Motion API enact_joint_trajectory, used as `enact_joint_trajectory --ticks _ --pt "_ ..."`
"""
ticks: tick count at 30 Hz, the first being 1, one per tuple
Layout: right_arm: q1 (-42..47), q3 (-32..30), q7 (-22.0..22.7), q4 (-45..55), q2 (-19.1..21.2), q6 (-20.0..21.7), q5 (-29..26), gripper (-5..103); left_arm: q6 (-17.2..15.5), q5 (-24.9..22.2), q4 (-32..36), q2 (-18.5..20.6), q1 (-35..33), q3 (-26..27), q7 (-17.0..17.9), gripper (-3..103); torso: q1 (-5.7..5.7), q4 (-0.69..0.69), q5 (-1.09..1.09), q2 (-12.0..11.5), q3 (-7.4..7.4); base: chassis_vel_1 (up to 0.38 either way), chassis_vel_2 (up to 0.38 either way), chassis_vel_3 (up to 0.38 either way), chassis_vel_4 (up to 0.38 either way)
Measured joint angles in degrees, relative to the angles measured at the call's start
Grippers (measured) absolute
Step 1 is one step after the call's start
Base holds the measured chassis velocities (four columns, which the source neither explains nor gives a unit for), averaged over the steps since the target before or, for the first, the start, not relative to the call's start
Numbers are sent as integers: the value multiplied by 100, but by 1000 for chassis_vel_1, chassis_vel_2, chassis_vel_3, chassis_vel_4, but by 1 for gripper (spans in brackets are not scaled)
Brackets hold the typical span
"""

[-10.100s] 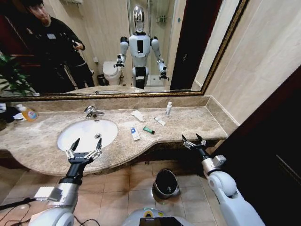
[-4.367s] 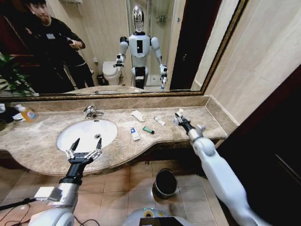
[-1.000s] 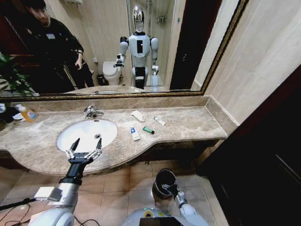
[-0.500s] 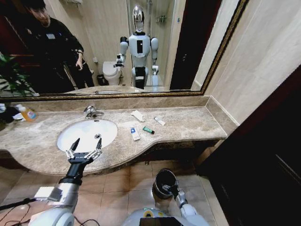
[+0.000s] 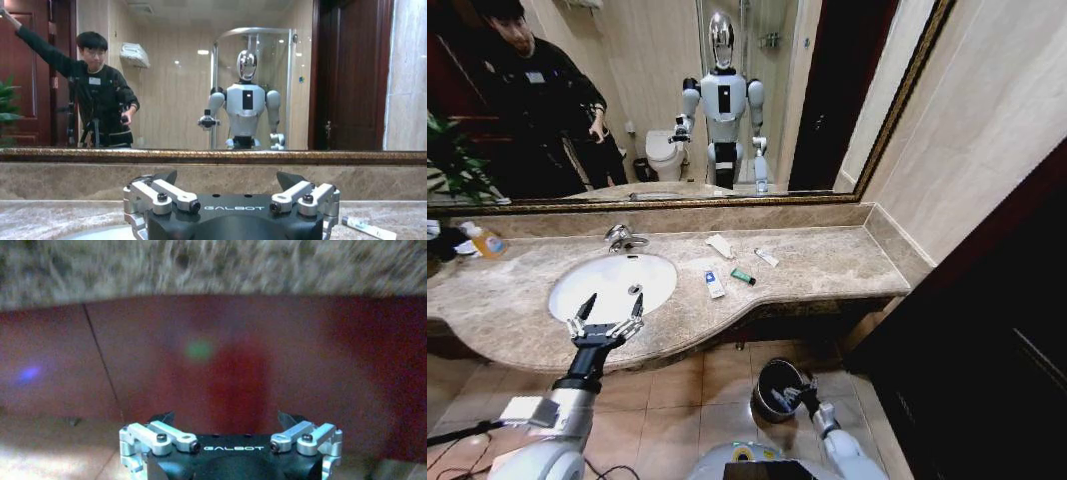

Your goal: Pick up the trash from the sink and place it in the trash bin.

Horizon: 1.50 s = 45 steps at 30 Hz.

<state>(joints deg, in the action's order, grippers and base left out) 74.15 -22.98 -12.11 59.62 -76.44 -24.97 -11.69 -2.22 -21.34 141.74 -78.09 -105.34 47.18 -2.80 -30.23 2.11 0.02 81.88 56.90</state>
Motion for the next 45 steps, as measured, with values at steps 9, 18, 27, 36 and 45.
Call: enact_joint_trajectory --ticks 9,18,27,36,45 --pt "1403 -82 234 2702 644 542 -580 100 0 0 0 0 0 -1 -1 100 0 0 0 0 0 0 0 0 0" --pt "2388 -167 888 4452 1074 762 -713 100 0 0 0 0 0 0 0 100 1 -1 -2 1 0 0 0 0 0" --pt "1782 -145 1178 5961 1239 2115 -1108 100 0 0 0 0 0 0 0 100 0 0 -1 0 0 0 0 0 0" --pt "701 -120 893 6349 1637 3830 -1603 100 0 0 0 0 0 -1 -1 100 0 0 -3 0 1 0 0 0 0" --pt "-688 231 457 6159 1594 5357 -1769 100 0 0 0 0 0 0 0 100 0 0 -3 0 1 0 0 0 0"
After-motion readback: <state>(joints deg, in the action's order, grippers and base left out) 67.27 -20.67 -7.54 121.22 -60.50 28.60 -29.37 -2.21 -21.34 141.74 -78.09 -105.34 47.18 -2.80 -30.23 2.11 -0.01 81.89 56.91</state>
